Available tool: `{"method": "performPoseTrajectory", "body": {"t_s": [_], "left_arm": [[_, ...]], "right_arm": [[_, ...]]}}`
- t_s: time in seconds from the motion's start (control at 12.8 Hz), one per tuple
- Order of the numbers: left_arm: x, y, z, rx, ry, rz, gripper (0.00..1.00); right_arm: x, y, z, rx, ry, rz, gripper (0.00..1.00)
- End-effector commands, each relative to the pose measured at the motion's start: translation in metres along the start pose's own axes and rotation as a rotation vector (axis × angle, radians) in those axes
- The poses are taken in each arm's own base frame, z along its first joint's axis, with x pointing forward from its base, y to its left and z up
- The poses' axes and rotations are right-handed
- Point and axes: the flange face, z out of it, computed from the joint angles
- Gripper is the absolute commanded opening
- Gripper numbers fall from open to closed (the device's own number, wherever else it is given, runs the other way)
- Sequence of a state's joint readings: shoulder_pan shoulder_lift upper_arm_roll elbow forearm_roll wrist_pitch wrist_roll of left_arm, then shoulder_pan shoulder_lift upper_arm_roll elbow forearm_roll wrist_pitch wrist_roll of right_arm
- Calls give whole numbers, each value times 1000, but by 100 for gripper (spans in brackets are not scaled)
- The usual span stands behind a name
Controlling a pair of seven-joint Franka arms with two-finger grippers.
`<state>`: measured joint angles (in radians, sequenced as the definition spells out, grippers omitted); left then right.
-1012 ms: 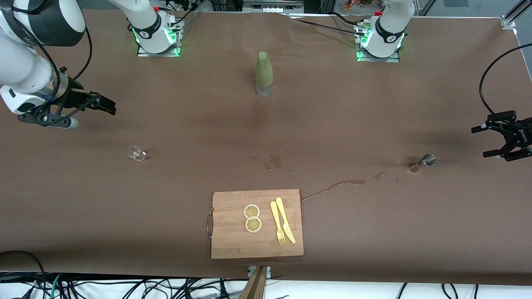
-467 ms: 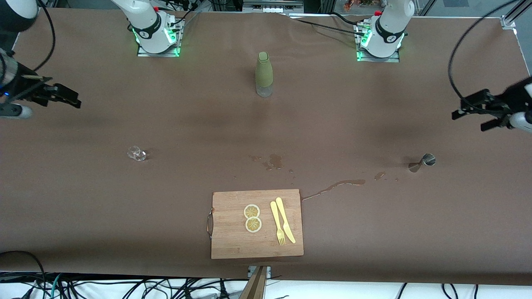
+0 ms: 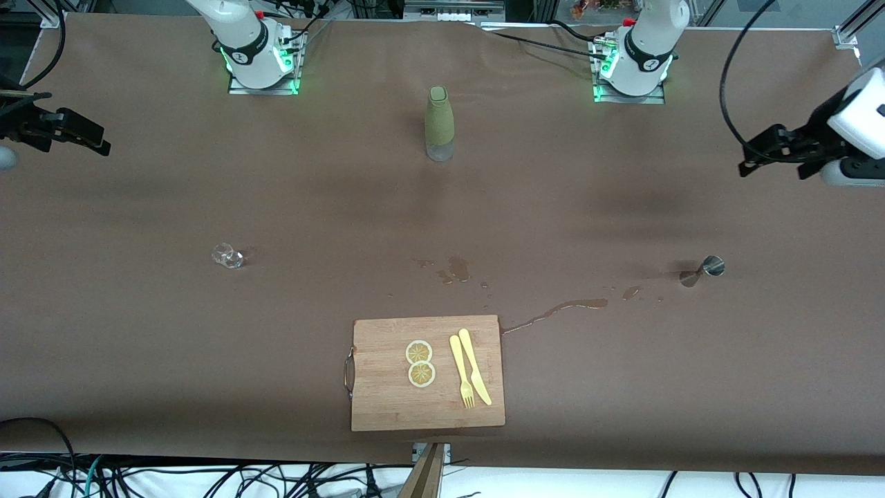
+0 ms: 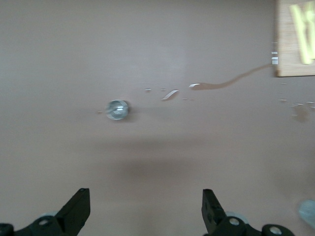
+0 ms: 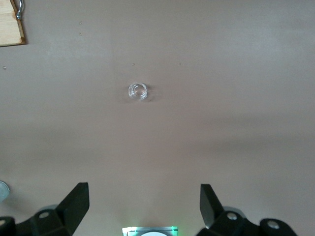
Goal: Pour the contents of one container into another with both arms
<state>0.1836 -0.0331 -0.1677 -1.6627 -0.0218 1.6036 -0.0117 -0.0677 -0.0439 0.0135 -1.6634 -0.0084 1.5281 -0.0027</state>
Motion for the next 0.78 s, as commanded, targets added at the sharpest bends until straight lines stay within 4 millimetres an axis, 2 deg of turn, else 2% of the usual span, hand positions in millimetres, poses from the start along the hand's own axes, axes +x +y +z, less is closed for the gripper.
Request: {"method": "performPoseTrajectory", "body": {"t_s": [0.0, 0.16, 0.55, 0.7], "left_arm": [[-6, -22, -1, 39, -9, -13, 100], [-6, -33, -6, 38, 4, -31, 100], [-7, -32, -9, 38, 9, -31, 100], [-6, -31, -8, 38, 8, -30, 100]], "right_arm": [[3, -2, -1, 2, -1, -2, 100], [4, -2, -2, 2, 4, -2, 100], [6, -5, -4, 0, 30, -7, 100], [10, -5, 1, 1, 22, -10, 100]]}}
